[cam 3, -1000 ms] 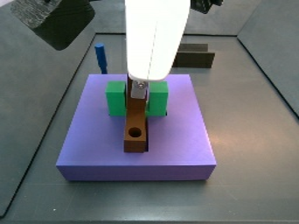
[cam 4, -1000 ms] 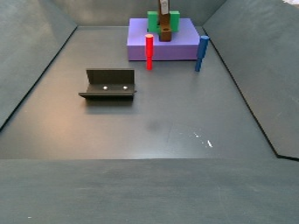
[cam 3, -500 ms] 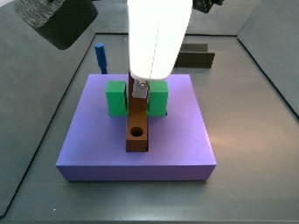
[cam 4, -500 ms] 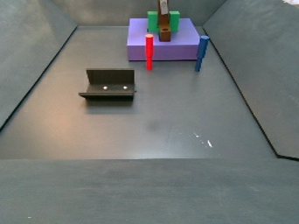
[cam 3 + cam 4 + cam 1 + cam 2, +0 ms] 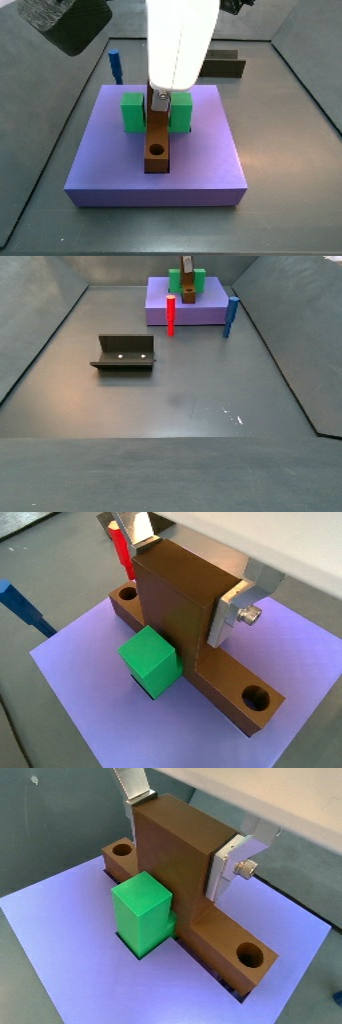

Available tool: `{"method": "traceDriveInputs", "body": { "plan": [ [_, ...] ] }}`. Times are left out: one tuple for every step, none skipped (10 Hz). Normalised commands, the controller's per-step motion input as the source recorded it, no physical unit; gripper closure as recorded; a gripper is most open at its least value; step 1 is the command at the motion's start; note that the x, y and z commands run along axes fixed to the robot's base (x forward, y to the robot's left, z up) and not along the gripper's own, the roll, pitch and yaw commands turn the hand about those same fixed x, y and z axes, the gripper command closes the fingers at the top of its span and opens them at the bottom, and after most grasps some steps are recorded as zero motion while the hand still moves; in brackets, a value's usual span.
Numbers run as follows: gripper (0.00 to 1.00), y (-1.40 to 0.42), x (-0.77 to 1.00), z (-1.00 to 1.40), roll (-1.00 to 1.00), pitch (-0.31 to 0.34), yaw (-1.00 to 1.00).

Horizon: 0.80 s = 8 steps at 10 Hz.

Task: Pick up the brown object. Move up. Place the brown object on the fixture. Regrasp the brown object. Move to above the board. Insert the brown object.
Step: Insert the brown object.

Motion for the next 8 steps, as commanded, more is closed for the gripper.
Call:
{"method": "traceDriveInputs", "body": {
  "plan": [
    [1.0, 0.0, 0.09, 0.0, 0.0, 0.0, 0.0],
    [1.0, -0.05, 0.15, -0.05, 0.0, -0.017, 0.0],
    [1.0, -0.07, 0.19, -0.12, 0.0, -0.011, 0.0],
    [1.0, -0.05, 0.18, -0.14, 0.0, -0.003, 0.0],
    [1.0, -0.02, 0.15, -0.15, 0.0, 0.0, 0.0],
    [1.0, 0.0, 0.11, -0.17, 0.0, -0.001, 0.0],
    [1.0, 0.0, 0.06, -0.22, 0.0, -0.011, 0.0],
    [1.0, 0.0, 0.03, -0.26, 0.0, -0.019, 0.0]
  ]
}}
